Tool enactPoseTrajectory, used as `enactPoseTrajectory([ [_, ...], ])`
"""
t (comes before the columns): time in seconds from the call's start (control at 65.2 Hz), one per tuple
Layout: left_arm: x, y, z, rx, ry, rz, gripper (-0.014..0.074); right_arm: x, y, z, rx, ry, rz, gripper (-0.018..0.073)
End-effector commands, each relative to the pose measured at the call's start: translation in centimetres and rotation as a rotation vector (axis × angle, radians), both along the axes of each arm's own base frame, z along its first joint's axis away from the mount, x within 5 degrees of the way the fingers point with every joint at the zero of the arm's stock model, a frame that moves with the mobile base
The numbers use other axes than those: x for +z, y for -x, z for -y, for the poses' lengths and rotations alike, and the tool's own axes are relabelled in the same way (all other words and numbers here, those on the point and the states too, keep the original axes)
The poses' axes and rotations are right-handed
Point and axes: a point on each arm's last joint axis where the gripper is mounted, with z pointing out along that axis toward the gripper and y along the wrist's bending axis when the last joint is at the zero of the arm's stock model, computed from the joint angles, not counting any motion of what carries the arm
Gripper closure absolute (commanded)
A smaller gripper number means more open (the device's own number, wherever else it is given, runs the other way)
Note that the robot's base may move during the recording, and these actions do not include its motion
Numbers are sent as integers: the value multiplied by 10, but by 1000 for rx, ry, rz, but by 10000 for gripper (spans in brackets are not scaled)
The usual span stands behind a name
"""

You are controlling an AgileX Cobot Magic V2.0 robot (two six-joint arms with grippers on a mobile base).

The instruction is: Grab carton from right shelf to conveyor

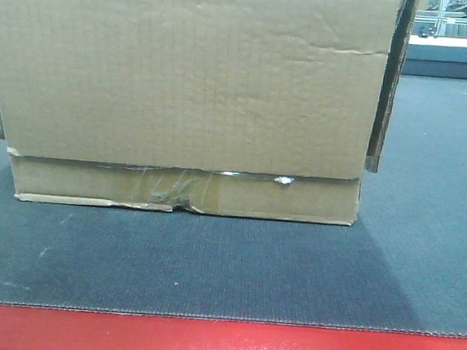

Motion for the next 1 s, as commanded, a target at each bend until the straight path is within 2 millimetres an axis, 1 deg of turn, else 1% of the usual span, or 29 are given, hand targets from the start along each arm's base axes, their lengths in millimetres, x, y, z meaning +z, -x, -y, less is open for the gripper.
enactPoseTrajectory([
  [0.0, 3, 1, 0, 0, 0, 25, 575, 3, 1, 0, -3, 5, 37, 637],
  [0.981, 3, 1, 0, 0, 0, 25, 575, 3, 1, 0, -3, 5, 37, 637],
])
